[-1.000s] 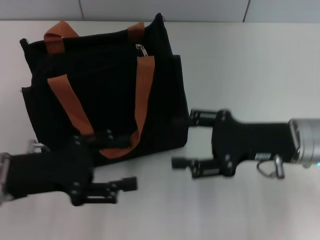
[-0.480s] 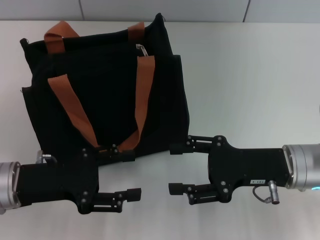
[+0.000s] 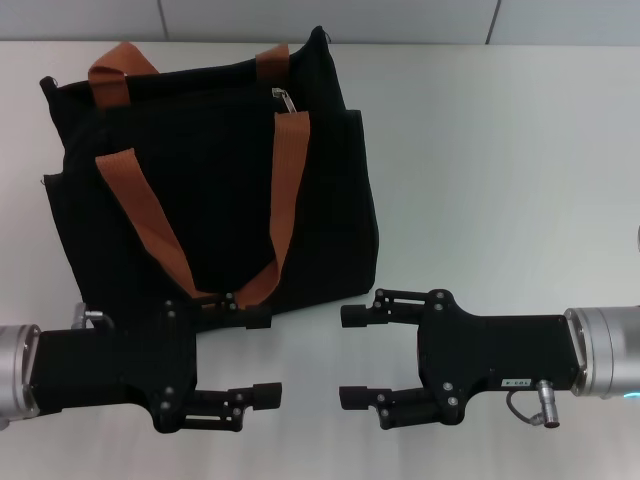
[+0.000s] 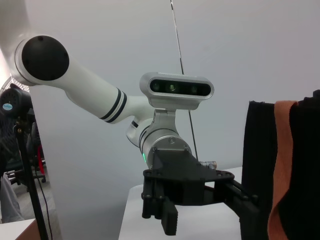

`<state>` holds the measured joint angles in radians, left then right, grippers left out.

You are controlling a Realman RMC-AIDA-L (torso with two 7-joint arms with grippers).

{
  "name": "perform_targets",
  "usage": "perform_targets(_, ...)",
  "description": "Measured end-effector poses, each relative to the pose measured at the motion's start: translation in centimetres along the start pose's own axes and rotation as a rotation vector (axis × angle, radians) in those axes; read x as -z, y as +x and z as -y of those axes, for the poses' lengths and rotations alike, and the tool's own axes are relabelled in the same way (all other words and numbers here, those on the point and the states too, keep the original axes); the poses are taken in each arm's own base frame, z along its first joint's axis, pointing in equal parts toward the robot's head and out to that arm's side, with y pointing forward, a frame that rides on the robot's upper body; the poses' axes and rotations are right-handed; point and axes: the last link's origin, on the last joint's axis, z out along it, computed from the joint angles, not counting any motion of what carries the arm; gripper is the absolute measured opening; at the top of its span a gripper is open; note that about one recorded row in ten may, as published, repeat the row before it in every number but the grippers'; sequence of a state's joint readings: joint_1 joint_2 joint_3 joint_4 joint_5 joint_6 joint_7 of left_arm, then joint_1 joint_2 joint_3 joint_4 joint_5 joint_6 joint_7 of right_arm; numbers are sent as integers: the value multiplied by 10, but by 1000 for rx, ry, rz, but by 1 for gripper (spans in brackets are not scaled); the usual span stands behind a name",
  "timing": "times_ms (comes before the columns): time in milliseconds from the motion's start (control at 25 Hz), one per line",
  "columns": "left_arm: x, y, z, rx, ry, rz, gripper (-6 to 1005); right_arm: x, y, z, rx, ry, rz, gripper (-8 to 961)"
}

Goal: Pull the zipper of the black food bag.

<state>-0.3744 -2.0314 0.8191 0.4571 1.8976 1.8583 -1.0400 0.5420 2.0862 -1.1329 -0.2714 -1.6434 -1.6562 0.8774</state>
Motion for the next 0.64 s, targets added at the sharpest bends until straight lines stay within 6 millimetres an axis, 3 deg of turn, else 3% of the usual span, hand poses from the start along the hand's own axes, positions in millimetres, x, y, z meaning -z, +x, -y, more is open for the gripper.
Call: perform_targets(640,5,0,-1,1,-2,2,813,1,-1,2,8,8,5,781)
